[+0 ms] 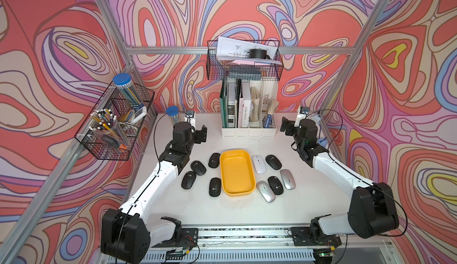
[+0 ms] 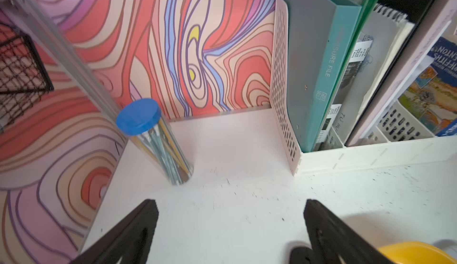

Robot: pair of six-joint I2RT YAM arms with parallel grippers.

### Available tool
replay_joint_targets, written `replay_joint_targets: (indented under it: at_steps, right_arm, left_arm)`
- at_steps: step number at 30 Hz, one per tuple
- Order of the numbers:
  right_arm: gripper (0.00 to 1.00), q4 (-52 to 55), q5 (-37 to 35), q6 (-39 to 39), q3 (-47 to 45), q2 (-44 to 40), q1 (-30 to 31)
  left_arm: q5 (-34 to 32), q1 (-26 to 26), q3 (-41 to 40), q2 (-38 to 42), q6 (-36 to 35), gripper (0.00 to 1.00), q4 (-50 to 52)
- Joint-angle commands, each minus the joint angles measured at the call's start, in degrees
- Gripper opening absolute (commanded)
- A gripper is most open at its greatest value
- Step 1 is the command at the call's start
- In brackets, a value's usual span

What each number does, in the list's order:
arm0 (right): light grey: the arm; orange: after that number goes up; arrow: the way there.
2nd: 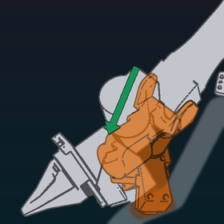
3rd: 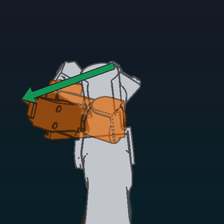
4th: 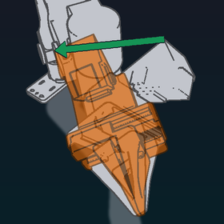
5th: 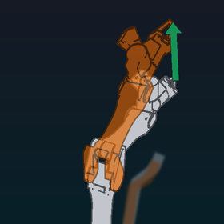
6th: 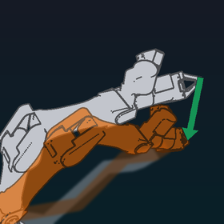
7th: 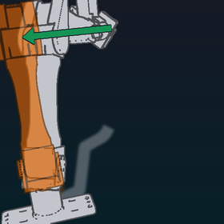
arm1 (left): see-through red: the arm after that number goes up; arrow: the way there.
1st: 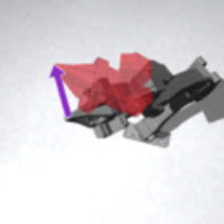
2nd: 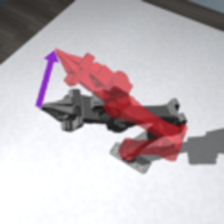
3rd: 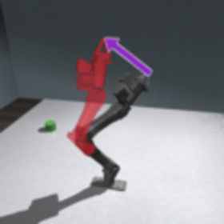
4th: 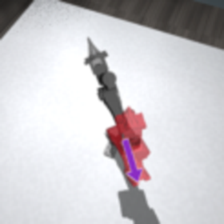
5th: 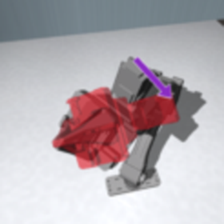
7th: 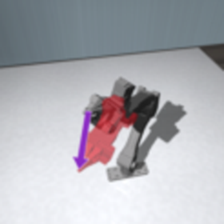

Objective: Put the mouse in the storage box
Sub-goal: Pick up the mouse from the center of the board.

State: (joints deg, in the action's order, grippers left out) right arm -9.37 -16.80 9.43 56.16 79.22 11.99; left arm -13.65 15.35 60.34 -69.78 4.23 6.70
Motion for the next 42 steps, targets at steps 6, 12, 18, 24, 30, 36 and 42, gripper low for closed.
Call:
replay_joint_targets:
  at_steps: [6,12,18,24,30,36,42]
  right_arm:
    - [0.82,12.69,13.83,9.20,-4.06,3.32,-0.31]
    - [0.72,22.61,5.32,6.96,-0.75,2.81,1.72]
    - [0.77,36.16,0.68,3.93,7.30,6.99,5.90]
    - [0.76,48.41,8.86,4.89,16.09,14.82,12.77]
    - [0.76,55.36,18.06,7.91,21.25,21.01,16.27]
    - [0.73,58.25,18.82,9.35,23.18,26.44,17.72]
    - [0.74,57.67,19.51,10.59,22.30,28.14,17.98]
  left_arm:
    - [1.96,-6.30,6.25,3.49,25.04,0.98,29.75]
    - [1.15,-6.36,6.37,2.71,27.68,0.74,34.00]
    - [8.03,-6.29,12.27,-3.18,27.98,0.63,42.99]
    - [7.63,-6.26,15.55,-8.18,26.97,0.70,49.62]
    - [22.61,-5.76,14.67,-11.53,21.92,0.66,49.74]
    - [38.83,-2.35,14.38,-12.41,20.37,0.60,49.55]
    - [45.95,1.05,10.42,-10.27,24.33,0.62,44.88]
